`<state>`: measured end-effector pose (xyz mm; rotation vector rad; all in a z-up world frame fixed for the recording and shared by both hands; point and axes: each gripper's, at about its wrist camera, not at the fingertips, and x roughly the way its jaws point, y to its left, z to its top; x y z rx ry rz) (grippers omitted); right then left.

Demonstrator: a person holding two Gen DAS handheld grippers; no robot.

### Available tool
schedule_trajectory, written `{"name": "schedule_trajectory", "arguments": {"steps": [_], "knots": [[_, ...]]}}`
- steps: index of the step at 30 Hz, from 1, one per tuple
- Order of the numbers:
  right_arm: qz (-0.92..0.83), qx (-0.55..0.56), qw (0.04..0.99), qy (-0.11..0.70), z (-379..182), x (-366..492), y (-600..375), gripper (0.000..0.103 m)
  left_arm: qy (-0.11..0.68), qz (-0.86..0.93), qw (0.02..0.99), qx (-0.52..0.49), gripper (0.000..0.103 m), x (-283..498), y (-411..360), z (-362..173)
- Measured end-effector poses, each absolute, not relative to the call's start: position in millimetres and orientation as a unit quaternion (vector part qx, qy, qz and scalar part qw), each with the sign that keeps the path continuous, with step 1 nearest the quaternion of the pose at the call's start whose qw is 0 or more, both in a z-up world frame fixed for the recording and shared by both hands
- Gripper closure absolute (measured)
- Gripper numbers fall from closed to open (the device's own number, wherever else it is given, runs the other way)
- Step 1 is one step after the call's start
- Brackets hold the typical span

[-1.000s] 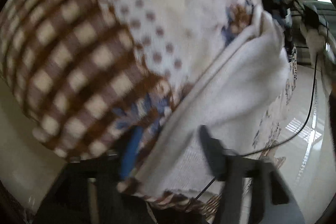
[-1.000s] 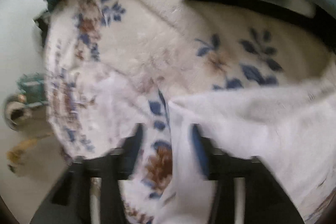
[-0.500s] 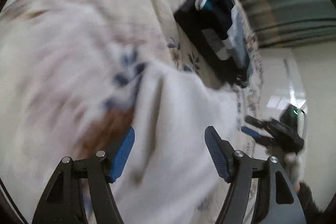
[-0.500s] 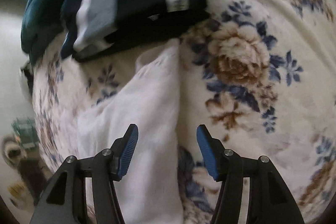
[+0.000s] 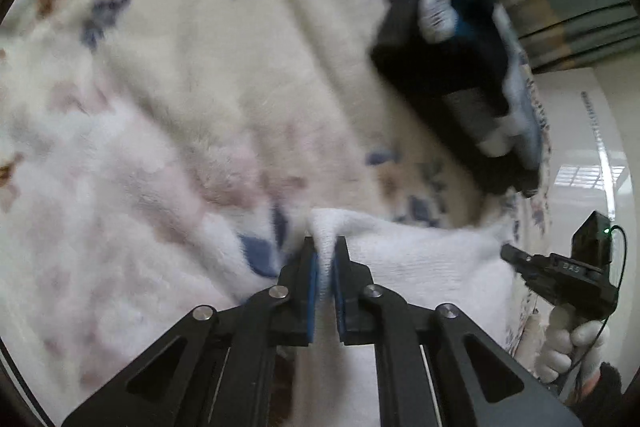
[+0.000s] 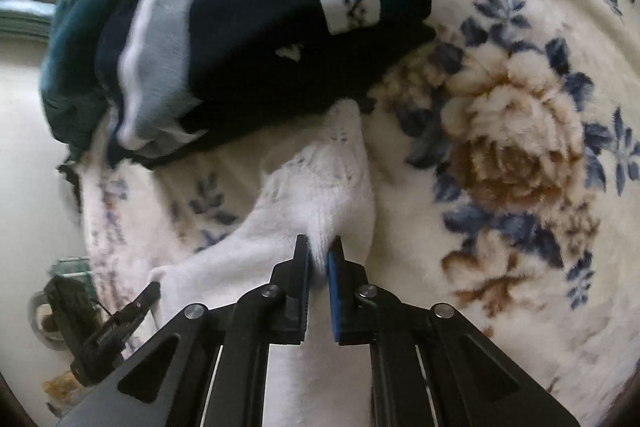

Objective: Fold small clothes

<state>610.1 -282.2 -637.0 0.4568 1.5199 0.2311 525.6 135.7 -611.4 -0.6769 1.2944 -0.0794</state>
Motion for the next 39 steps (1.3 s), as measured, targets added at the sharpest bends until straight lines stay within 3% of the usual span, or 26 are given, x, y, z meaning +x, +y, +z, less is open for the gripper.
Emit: {"name": "schedule_trajectory", "arguments": {"steps": [2,5,7,8,9,14,19,23,25,26,27,28,29,37,38,39], "knots": [[0.107,0.175,0.685,0.699,-644.8,614.6,-270.4,0.093,0.596,-0.047,0.743,-0.300,0.097,527.1,133.2,-614.2],[0.118,0.166,0.673,0.711,-633.9,609.7,-266.3,0.078,0.594,-0.064,0.731,-0.329,0.088,515.1,138.5,-602.2],[0.135,0.176,0.670,0.708,-610.1,591.3,-274.9,0.060,0.581,-0.076,0.725,-0.361,0.067,492.4,148.0,-586.0],[0.141,0.179,0.671,0.706,-598.1,578.7,-281.8,0.053,0.574,-0.079,0.726,-0.369,0.049,479.8,151.2,-577.5],[0.149,0.182,0.670,0.704,-583.1,558.9,-291.1,0.052,0.567,-0.083,0.726,-0.379,0.044,464.1,155.3,-567.7],[0.137,0.198,0.638,0.732,-546.4,443.8,-331.0,0.052,0.585,-0.103,0.717,-0.365,0.043,373.0,152.6,-521.7],[0.108,0.215,0.584,0.775,-570.9,306.4,-338.1,0.052,0.659,-0.086,0.678,-0.315,0.043,273.5,128.4,-529.6],[0.092,0.234,0.544,0.800,-620.2,223.8,-322.5,0.052,0.704,-0.060,0.644,-0.294,0.043,218.0,109.0,-569.7],[0.084,0.241,0.538,0.803,-638.3,194.1,-312.9,0.059,0.711,-0.052,0.642,-0.283,0.045,199.1,99.3,-582.7],[0.078,0.247,0.541,0.800,-643.2,181.9,-310.3,0.079,0.709,-0.047,0.645,-0.280,0.046,191.8,96.2,-584.9],[0.069,0.255,0.540,0.799,-648.3,169.6,-308.2,0.103,0.703,-0.043,0.652,-0.280,0.066,185.1,94.1,-583.9],[0.055,0.259,0.541,0.798,-651.4,157.7,-306.6,0.103,0.697,-0.039,0.660,-0.277,0.088,178.4,93.4,-580.5],[0.042,0.259,0.546,0.796,-653.7,146.8,-304.5,0.103,0.696,-0.033,0.664,-0.272,0.097,173.7,92.8,-577.9],[0.045,0.230,0.583,0.778,-630.2,84.6,-301.3,0.102,0.662,-0.030,0.697,-0.272,0.098,155.1,114.2,-546.3],[0.058,0.251,0.579,0.774,-629.2,84.0,-304.0,0.098,0.662,-0.031,0.699,-0.271,0.098,153.9,116.5,-546.1],[0.065,0.284,0.566,0.772,-631.4,84.4,-308.2,0.078,0.661,-0.032,0.700,-0.270,0.098,153.1,118.8,-546.5]]}}
